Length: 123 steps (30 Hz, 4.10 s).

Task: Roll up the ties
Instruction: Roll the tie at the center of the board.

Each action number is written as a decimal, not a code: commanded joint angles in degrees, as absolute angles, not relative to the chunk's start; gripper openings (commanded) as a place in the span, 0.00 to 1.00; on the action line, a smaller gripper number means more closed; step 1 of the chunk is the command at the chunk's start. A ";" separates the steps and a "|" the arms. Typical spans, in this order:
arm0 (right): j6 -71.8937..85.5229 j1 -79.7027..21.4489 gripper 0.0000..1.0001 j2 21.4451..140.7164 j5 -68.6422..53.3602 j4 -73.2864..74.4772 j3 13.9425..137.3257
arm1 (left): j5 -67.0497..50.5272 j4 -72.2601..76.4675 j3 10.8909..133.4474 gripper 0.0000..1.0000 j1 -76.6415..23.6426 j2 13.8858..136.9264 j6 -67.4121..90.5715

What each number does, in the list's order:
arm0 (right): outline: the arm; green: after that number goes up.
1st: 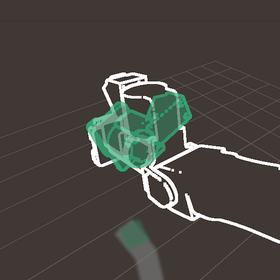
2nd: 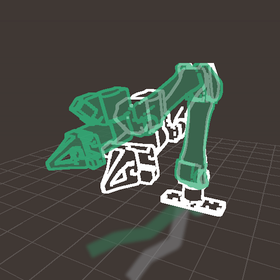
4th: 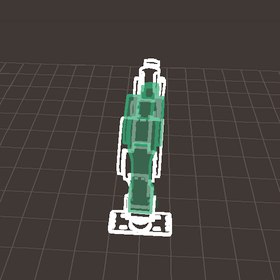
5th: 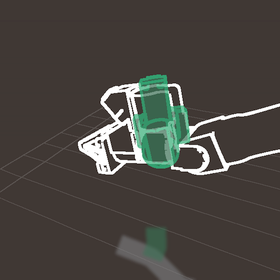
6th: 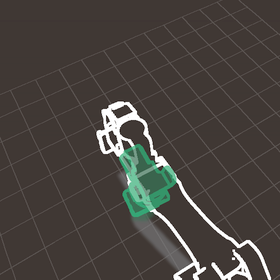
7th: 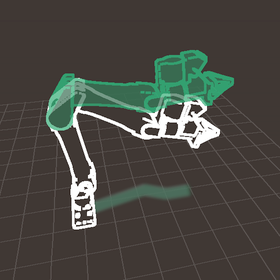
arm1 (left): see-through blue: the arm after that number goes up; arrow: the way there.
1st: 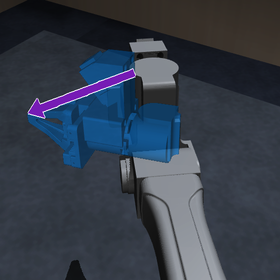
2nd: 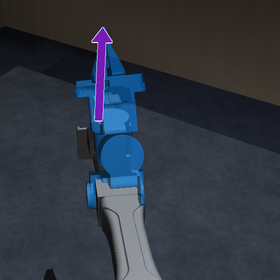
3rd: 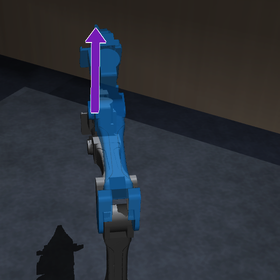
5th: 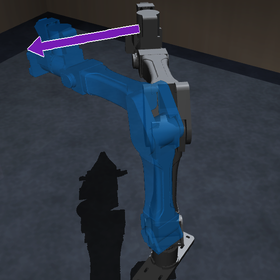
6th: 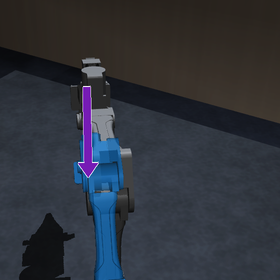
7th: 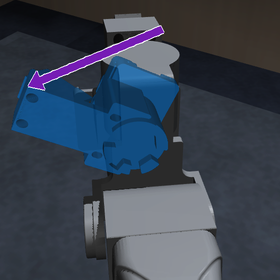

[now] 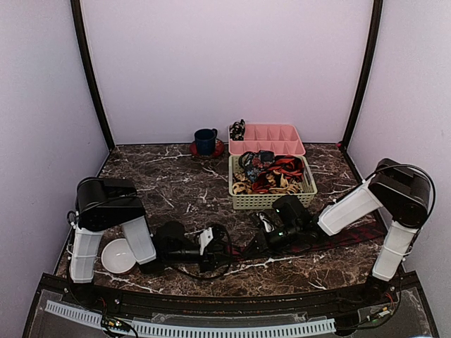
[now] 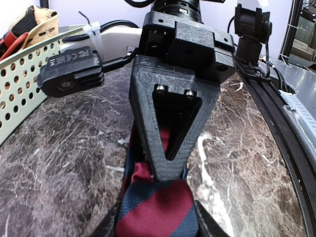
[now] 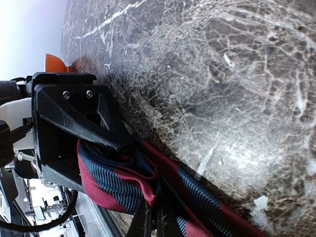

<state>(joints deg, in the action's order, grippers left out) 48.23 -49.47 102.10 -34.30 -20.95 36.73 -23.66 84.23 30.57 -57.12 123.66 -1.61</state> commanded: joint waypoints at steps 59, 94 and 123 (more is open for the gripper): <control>42.54 -52.56 0.00 108.78 -35.43 -12.62 39.85 | -25.55 71.38 34.85 0.37 -58.44 121.24 -8.30; 45.92 -51.02 0.39 97.40 -33.76 -9.64 42.90 | -17.79 42.86 34.55 0.27 -58.45 118.30 -11.91; 43.57 -48.25 0.00 104.84 -30.32 -13.66 32.45 | -21.21 86.74 27.47 0.85 -58.69 123.31 -0.23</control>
<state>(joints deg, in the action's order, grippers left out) 44.21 -48.60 100.38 -35.42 -19.77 35.03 -20.86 76.71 26.85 -57.25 118.04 -5.21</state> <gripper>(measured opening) 0.019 0.865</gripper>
